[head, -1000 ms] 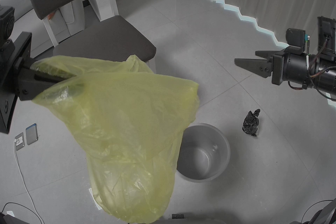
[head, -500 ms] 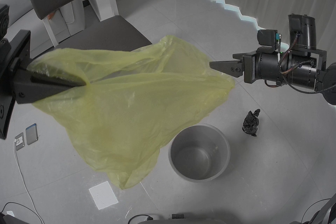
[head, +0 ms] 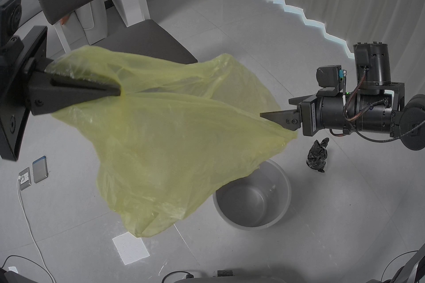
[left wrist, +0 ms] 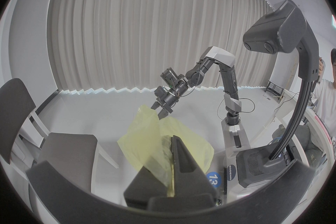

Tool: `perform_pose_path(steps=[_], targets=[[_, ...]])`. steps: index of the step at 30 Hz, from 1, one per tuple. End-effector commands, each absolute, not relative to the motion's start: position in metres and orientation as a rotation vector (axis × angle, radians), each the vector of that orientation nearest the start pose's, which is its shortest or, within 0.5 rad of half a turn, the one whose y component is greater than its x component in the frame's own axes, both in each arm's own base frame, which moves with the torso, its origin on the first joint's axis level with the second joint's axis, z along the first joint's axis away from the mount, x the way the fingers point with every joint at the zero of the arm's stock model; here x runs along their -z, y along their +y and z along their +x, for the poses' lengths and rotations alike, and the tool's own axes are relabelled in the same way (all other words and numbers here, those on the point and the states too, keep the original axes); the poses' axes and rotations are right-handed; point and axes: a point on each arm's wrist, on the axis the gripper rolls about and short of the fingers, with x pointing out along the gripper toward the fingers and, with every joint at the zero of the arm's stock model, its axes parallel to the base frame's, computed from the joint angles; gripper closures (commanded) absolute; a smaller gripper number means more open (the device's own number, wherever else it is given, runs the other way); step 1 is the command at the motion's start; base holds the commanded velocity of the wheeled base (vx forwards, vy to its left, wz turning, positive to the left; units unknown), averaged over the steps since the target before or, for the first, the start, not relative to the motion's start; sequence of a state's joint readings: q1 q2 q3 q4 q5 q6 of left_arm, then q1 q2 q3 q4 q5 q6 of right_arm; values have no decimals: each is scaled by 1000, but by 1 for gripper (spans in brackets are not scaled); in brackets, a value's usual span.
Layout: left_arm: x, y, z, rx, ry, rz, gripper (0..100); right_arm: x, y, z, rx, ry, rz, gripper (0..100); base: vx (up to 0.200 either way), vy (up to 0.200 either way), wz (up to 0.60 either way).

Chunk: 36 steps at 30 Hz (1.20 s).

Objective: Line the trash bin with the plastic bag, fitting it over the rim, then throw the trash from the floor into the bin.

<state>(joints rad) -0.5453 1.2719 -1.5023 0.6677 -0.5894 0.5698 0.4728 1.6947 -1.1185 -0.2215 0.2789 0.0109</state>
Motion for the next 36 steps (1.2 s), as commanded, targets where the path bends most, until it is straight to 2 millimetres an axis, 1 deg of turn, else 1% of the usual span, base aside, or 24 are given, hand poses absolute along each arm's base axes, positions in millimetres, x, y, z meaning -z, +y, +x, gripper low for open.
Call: perform_pose_path(steps=[1, 5, 9, 10, 15, 17, 23, 26, 28, 31, 33, 35, 36], targets=[[-358, -94, 131, 1211, 136, 488, 100, -226, 154, 275, -759, 390, -18, 0, 0, 0, 0], [-357, -95, 133, 1211, 131, 488, 100, -223, 156, 269, -782, 415, -5, 0, 0, 0, 0], [-357, -94, 133, 1207, 130, 489, 100, -222, 154, 260, -785, 446, -7, 0, 0, 0, 0], [-357, -94, 133, 1206, 130, 489, 100, -223, 153, 258, -785, 456, -10, 100, 0, 0, 0], [-360, -94, 133, 1197, 118, 490, 100, -223, 148, 248, -785, 520, -28, 100, 0, 0, 0], [-360, -94, 134, 1196, 107, 490, 100, -222, 150, 245, -792, 538, -31, 100, 0, 0, 0], [-361, -96, 135, 1203, 96, 488, 100, -219, 147, 241, -790, 552, -32, 100, 0, 0, 0], [-360, -97, 135, 1204, 88, 488, 100, -221, 145, 238, -784, 544, -28, 100, 0, 0, 0], [-361, -98, 136, 1200, 78, 482, 100, -224, 141, 238, -768, 536, -24, 100, 0, 0, 0], [-359, -101, 141, 1179, 97, 422, 100, -234, 126, 242, -718, 490, -15, 100, 0, 0, 0], [-354, -103, 145, 1123, 129, 385, 100, -243, 120, 243, -701, 465, -7, 100, 0, 0, 0], [-347, -104, 148, 1034, 156, 348, 100, -246, 115, 240, -689, 460, -5, 100, 0, 0, 0], [-346, -105, 148, 1021, 158, 342, 100, -245, 115, 240, -687, 463, -5, 100, 0, 0, 0]])
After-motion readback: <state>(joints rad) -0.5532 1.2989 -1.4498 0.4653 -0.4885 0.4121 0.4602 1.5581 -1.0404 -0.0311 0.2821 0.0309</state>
